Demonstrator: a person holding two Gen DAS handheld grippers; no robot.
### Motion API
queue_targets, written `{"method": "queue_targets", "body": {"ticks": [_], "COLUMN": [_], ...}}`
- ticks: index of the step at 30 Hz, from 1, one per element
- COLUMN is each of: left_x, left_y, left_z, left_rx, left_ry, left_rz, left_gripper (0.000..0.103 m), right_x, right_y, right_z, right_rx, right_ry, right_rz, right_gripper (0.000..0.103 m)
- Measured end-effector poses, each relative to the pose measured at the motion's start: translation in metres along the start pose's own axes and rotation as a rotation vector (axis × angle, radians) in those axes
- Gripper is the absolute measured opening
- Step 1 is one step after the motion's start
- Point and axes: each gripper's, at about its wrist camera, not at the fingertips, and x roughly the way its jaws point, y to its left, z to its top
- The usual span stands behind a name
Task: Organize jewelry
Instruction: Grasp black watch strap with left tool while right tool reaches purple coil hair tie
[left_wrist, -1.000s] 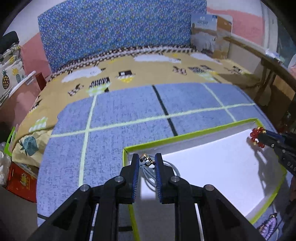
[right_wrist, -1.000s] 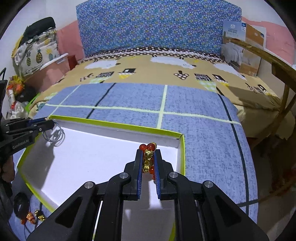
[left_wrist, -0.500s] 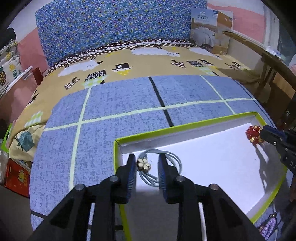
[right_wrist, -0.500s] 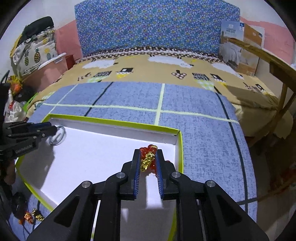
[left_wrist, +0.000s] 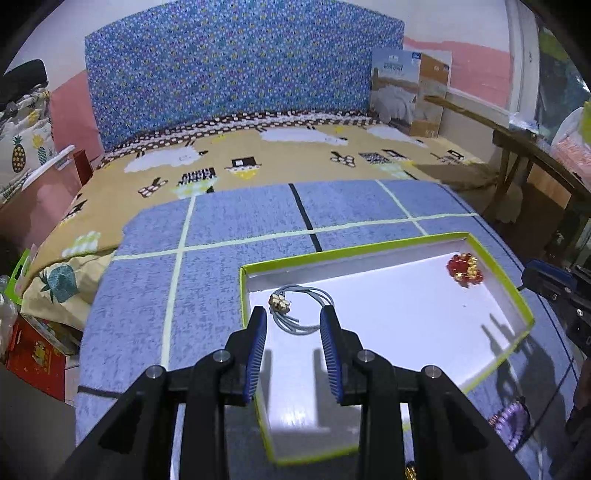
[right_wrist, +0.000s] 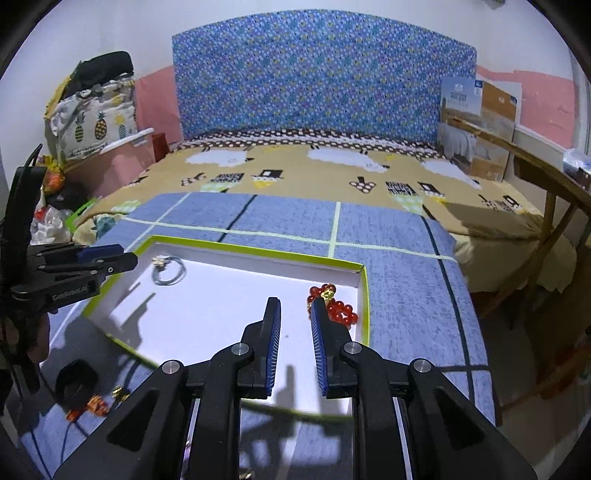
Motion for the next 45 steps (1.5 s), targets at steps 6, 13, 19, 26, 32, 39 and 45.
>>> {"method": "queue_targets", "body": {"ticks": [6, 13, 19, 26, 32, 39, 45], "left_x": [-0.032, -0.068, -0.097, -0.125, -0.143, -0.147, -0.142], "left_y": [-0.002, -0.008, -0.016, -0.023, -0.026, -0.026, -0.021], "left_z": [-0.011, -0.033, -0.056, -0.086, -0.112, -0.133, -0.137], "left_rx": [0.002, -0.008, 0.007, 0.016, 0.025, 0.018, 0.011], "left_ry": [-0.049, -0.096, -0.130, -0.164, -0.174, -0.148, -0.138], "left_rz": [-0.006, -0.042, -0.064, -0.066, -0.054, -0.055, -0.039], "left_gripper": [0.032, 0.032, 0.032, 0.032, 0.032, 0.032, 0.032], "right_x": [-0.034, -0.065, -0.088, -0.109, -0.124, -0.124, -0.119], "right_y": [0.011, 0.021, 0.033, 0.043, 0.048, 0.049, 0.047], "right_z": [-0.007, -0.018, -0.032, -0.057, -0.082, -0.098, -0.101], "right_rx": [-0.016, -0.019, -0.023, -0.017, 0.010, 0.038, 0.054], "right_ry": [-0.048, -0.082, -0.098, -0.098, -0.080, -0.039, -0.028], "right_rz": [-0.009, -0.011, -0.013, -0.003, 0.012, 0.022, 0.013], "right_gripper": [0.017, 0.017, 0.017, 0.017, 0.017, 0.017, 0.017]}}
